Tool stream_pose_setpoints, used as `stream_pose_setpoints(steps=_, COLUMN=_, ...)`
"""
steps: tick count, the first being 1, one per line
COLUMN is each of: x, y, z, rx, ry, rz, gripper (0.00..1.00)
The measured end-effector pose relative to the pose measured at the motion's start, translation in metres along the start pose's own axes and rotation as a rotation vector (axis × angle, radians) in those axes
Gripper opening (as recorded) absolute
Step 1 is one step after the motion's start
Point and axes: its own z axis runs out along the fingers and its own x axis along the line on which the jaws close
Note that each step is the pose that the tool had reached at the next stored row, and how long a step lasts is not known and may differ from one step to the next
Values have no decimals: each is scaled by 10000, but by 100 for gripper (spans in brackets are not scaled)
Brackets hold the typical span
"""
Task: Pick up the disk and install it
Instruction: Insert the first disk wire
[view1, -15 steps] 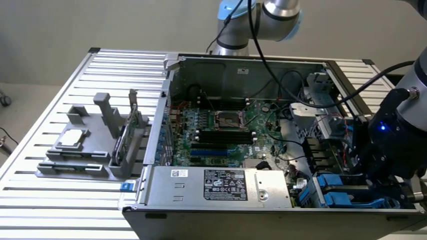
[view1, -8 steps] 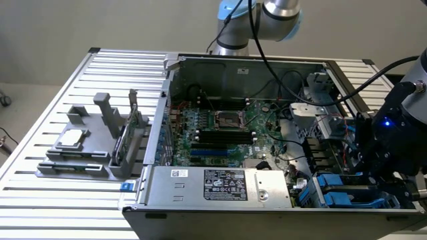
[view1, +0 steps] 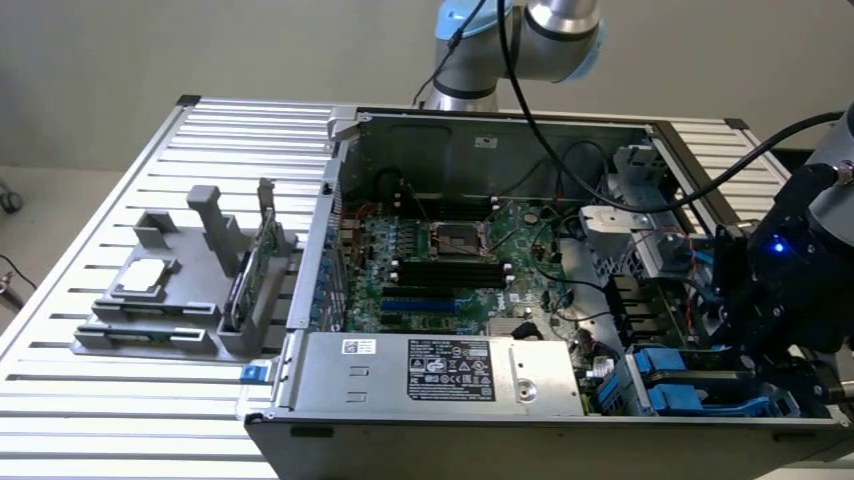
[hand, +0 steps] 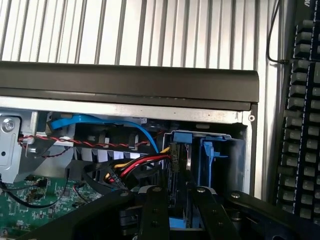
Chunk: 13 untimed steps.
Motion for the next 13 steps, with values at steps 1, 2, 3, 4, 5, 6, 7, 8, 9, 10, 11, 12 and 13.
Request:
stream_pose_setpoints(steps=1, x=-4, y=4, z=0, rx=0, ry=0, rz=0, gripper=25)
stream_pose_setpoints(steps=2, x=-6, y=9, z=1, rx=0, ry=1, rz=0, gripper=25)
stream_pose_setpoints(steps=3, x=-8, y=14, z=1, rx=0, ry=1, rz=0, gripper=25)
stream_pose_setpoints(steps=4, x=-11, y=19, z=2, rx=0, ry=0, rz=0, gripper=25)
stream_pose_setpoints(steps=5, x=-13, y=25, z=3, rx=0, ry=1, rz=0, gripper=25)
stream_pose_setpoints(steps=6, x=-14, y=31, z=3, rx=0, ry=0, rz=0, gripper=25)
stream_pose_setpoints(steps=7, x=-15, y=37, z=5, rx=0, ry=1, rz=0, gripper=25)
stream_pose_setpoints(steps=8, x=-16, y=43, z=7, rx=0, ry=2, rz=0, gripper=25)
stream_pose_setpoints(steps=9, x=-16, y=47, z=8, rx=0, ry=2, rz=0, gripper=25)
stream_pose_setpoints(steps=10, x=-17, y=51, z=8, rx=0, ry=2, rz=0, gripper=25)
stream_pose_setpoints(steps=11, x=-18, y=54, z=8, rx=0, ry=1, rz=1, gripper=25)
stream_pose_setpoints(steps=12, x=-18, y=56, z=9, rx=0, ry=1, rz=1, gripper=25)
stream_pose_setpoints(steps=13, x=-18, y=57, z=9, rx=0, ry=0, rz=1, gripper=25)
